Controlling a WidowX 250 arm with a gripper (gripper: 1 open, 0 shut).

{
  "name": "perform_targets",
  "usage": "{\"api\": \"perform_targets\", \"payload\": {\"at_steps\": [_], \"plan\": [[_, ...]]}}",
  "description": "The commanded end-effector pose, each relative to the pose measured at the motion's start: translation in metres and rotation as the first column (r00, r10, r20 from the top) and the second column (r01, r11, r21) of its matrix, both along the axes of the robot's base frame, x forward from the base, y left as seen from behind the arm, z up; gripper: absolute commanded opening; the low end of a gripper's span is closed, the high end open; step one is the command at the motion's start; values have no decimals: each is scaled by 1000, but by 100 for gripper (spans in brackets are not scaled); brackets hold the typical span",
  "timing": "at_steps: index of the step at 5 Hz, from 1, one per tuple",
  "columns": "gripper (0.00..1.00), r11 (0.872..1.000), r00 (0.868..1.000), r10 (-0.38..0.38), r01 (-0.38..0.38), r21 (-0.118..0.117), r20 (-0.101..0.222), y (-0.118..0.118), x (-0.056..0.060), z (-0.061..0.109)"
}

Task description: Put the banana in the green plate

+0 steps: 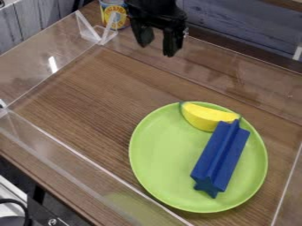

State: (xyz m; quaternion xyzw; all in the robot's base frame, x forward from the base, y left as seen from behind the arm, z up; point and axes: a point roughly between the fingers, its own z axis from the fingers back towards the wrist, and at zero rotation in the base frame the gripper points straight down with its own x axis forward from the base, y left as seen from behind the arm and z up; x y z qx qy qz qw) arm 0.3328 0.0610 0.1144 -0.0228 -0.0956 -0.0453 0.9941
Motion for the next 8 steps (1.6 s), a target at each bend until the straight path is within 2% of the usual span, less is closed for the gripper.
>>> {"api": "perform_targets", "payload": {"at_steps": [1, 2, 3, 4, 5, 6, 7, 8], "plan": [[100, 1000, 998, -7, 6, 11, 55, 0, 9, 16], [100, 998, 997, -67, 66, 4, 30, -5, 6, 9], [100, 976, 976, -217, 217, -5, 11, -18, -1, 5], [100, 926, 927, -376, 376, -13, 1, -33, -9, 3], [100, 859, 859, -511, 511, -13, -1, -47, -15, 1], [100, 789, 789, -614, 614, -9, -3, -61, -21, -1], [100, 733, 733, -680, 680, -5, -5, -72, -26, -4], [100, 702, 702, -713, 713, -5, -8, -79, -27, -12]]}}
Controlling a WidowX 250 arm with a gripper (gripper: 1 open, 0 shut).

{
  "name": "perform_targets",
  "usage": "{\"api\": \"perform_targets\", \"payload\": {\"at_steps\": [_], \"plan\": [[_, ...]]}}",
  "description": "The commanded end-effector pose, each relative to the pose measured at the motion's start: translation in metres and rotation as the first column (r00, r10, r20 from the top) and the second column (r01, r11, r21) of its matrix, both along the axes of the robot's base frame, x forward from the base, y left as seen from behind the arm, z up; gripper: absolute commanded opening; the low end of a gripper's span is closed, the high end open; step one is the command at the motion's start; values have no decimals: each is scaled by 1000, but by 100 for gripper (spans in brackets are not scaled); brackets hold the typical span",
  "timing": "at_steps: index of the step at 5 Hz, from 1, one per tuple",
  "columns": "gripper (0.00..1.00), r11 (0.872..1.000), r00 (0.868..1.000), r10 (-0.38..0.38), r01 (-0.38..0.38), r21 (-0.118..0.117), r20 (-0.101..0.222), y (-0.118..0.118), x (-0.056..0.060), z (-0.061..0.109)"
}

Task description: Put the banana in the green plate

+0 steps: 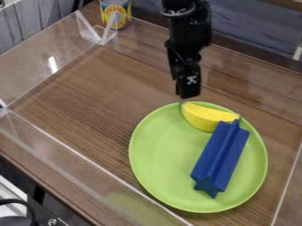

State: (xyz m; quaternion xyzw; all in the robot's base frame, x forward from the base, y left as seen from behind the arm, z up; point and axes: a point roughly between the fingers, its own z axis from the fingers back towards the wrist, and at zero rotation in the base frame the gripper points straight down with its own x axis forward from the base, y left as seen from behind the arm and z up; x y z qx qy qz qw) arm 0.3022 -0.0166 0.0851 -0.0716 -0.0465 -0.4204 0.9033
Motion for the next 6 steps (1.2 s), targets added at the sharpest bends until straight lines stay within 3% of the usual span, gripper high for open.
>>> {"api": "perform_targets", "payload": {"at_steps": [1, 3, 6], "plan": [[100, 998, 997, -57, 57, 1, 59, -8, 3, 9], [100, 992, 991, -128, 128, 1, 44, -19, -1, -9], [100, 974, 974, -225, 225, 29, 13, -36, -6, -37]]}}
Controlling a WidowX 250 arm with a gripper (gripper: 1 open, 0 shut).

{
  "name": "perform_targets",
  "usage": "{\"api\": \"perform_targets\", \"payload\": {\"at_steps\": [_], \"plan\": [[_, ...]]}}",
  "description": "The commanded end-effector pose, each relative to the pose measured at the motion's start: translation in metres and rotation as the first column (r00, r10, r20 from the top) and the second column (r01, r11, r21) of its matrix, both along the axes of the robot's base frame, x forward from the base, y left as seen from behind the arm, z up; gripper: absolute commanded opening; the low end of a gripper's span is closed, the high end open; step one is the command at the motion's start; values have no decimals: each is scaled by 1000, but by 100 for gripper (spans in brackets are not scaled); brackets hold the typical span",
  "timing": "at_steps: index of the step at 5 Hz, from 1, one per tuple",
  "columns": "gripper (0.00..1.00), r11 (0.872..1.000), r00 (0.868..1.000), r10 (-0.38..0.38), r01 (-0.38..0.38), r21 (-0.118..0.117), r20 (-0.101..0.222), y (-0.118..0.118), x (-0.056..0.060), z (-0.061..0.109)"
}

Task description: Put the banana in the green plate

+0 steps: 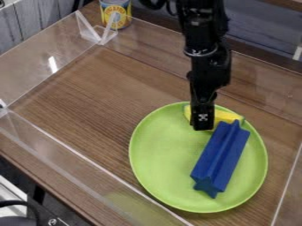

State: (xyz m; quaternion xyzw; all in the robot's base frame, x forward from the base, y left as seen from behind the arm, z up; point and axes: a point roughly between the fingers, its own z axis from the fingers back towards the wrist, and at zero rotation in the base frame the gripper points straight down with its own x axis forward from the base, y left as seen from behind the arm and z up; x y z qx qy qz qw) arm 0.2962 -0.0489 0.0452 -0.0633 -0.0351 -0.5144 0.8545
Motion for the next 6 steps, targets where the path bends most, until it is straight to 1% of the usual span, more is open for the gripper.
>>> {"api": "perform_targets", "payload": {"at_steps": [1, 3, 4, 5, 6], "plan": [[100, 1000, 1000, -27, 27, 2, 7, -6, 0, -3], [100, 999, 999, -34, 34, 3, 5, -8, 1, -10], [0, 999, 999, -33, 33, 1, 4, -9, 2, -13], [0, 999, 999, -33, 33, 1, 1, -8, 4, -13], [0, 999, 999, -36, 36, 1, -9, -7, 3, -8]]}}
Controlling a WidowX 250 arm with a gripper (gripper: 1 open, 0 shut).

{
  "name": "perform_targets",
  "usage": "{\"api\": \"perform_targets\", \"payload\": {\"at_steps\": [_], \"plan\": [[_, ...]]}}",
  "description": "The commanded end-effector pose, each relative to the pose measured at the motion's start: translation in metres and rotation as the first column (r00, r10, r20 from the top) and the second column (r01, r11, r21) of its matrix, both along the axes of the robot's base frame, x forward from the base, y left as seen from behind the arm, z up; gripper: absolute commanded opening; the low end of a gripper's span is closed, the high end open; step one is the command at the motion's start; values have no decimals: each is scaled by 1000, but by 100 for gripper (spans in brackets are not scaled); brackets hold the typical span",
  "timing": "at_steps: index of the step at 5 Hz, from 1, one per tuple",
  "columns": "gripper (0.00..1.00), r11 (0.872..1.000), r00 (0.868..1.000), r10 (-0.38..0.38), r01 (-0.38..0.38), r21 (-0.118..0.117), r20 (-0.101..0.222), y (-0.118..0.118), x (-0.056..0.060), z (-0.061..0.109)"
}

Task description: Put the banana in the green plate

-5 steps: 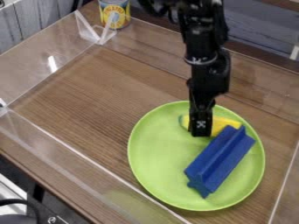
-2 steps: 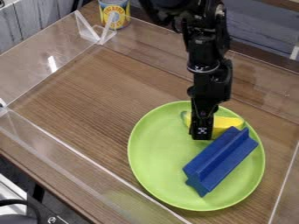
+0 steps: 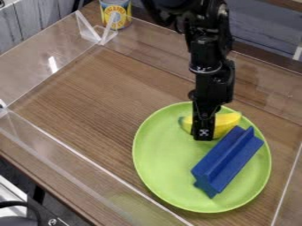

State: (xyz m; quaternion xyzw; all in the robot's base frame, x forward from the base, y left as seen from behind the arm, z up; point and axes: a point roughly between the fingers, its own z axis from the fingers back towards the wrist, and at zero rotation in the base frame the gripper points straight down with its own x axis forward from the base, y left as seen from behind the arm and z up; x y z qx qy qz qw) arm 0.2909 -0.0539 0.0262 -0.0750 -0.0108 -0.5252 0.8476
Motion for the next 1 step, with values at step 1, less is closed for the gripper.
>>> {"api": "perform_targets", "payload": {"at_steps": [1], "plan": [[0, 1000, 999, -9, 9, -3, 34, 0, 8, 16]]}}
